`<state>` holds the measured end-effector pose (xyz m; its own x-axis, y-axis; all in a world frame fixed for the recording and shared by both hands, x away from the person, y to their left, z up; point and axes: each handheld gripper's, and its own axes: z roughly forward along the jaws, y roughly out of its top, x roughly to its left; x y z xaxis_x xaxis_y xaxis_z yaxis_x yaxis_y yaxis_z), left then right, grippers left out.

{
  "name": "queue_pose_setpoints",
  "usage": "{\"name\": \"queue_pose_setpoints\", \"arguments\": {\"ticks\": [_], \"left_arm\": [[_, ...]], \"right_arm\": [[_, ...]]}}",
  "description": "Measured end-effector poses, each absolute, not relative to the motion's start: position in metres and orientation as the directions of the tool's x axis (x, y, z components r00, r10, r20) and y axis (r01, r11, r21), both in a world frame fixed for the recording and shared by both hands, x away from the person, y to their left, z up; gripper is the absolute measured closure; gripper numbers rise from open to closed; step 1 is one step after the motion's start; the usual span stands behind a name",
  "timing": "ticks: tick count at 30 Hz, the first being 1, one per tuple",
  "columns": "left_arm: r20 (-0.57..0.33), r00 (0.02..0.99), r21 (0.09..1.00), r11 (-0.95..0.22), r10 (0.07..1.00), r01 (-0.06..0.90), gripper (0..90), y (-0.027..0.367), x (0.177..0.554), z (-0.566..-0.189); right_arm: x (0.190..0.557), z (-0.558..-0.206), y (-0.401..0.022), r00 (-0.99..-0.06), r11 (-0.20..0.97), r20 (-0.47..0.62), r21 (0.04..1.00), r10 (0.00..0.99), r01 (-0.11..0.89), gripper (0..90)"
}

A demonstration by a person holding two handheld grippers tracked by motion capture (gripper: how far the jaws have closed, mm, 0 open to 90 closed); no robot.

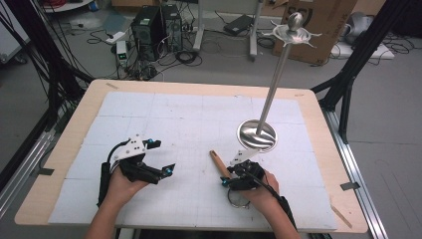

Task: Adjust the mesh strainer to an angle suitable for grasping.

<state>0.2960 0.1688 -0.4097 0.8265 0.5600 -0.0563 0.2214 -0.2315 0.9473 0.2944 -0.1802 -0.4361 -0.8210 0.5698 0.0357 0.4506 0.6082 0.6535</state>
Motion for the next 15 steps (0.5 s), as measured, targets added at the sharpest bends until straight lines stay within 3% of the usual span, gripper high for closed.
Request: {"name": "queue_pose_setpoints", "arguments": {"ticks": [5,15], "left_arm": [[-0.051,0.831,0.947,-0.238,0.554,0.217,8.4,0.1677,0.2952,-0.4097],[-0.047,0.829,0.947,-0.240,0.557,0.215,8.7,0.1681,0.2953,-0.4096]], "right_arm": [[0.2933,-0.4339,-0.1813,-0.822,0.608,0.034,0.655,0.569,0.449,61.5],[0.2907,-0.4325,-0.1787,-0.848,0.627,0.035,0.656,0.529,0.419,65.2]]}}
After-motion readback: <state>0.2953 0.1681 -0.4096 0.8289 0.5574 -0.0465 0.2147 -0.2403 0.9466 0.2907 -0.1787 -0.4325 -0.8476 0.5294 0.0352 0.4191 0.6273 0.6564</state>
